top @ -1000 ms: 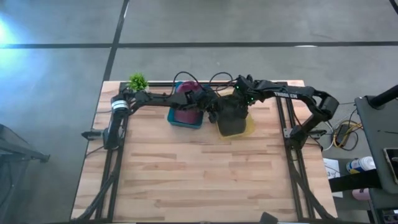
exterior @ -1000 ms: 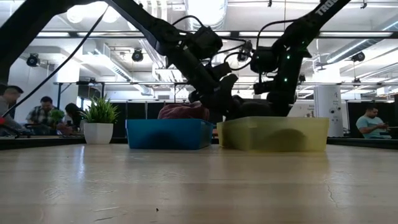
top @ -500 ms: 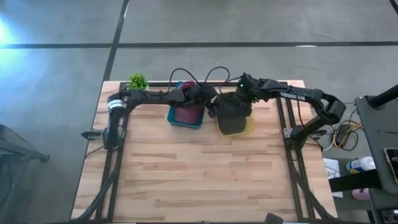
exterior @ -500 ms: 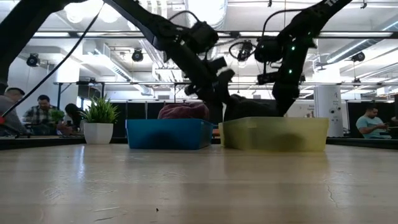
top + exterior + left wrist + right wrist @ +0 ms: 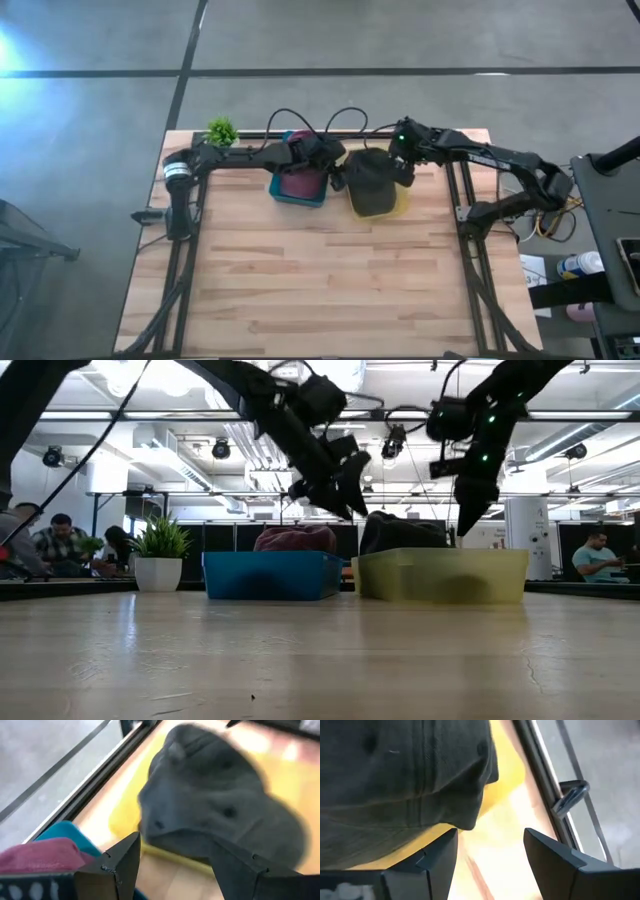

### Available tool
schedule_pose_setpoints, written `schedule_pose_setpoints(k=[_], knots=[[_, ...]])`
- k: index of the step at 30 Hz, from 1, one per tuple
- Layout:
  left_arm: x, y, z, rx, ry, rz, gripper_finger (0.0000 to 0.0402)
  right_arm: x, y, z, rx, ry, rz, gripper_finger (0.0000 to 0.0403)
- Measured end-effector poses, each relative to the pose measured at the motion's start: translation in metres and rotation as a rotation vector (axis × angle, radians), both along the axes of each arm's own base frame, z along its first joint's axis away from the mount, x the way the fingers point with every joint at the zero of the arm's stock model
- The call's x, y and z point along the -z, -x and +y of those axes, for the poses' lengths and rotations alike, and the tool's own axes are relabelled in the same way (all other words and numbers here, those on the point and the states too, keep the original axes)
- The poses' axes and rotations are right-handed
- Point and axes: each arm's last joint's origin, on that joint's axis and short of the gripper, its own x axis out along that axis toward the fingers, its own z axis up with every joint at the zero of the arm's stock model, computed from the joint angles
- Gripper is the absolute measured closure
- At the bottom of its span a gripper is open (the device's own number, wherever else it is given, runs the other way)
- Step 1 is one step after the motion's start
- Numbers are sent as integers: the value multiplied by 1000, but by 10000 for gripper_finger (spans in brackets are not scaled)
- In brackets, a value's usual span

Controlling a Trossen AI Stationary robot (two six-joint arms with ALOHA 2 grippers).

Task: Pick & Place hat
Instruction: Put the black cap into the yellow bin, then return to Home Position

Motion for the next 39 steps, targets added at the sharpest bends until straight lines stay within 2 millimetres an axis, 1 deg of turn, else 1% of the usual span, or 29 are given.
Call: schedule_pose_setpoints(k=[4,7,13,15,17,20,22,24,29,32,33,34,35,37,39], knots=[[-28,6,-21,20,15,-81,179,-20,10,18,1,37,-109,180],[-48,12,-36,33,30,-142,179,-39,18,34,-26,27,-243,179],[-88,32,-55,-36,181,-327,179,-71,38,68,-57,-37,-499,179],[-94,36,-62,12,248,-354,179,-78,45,78,-64,-80,-581,179],[-95,36,-69,110,324,-353,179,-82,51,88,-68,-128,-649,179],[-96,35,-85,222,408,-347,179,-84,61,103,-116,-204,-719,179],[-96,33,-97,242,431,-347,179,-82,69,114,-169,-242,-755,179],[-97,32,-114,247,413,-349,179,-80,76,124,-215,-268,-804,179],[-99,32,-161,192,343,-374,179,-67,101,149,-326,-375,-894,179],[-97,36,-178,89,342,-387,179,-61,117,158,-352,-472,-949,179],[-96,37,-183,57,383,-394,179,-59,122,159,-357,-497,-968,179],[-96,38,-188,44,424,-403,179,-57,126,161,-352,-523,-987,179],[-97,39,-195,60,429,-407,179,-54,130,161,-337,-538,-1003,179],[-100,40,-210,166,395,-417,179,-47,138,160,-266,-534,-1019,179],[-104,40,-223,261,389,-447,179,-37,143,159,-181,-581,-1029,179]])
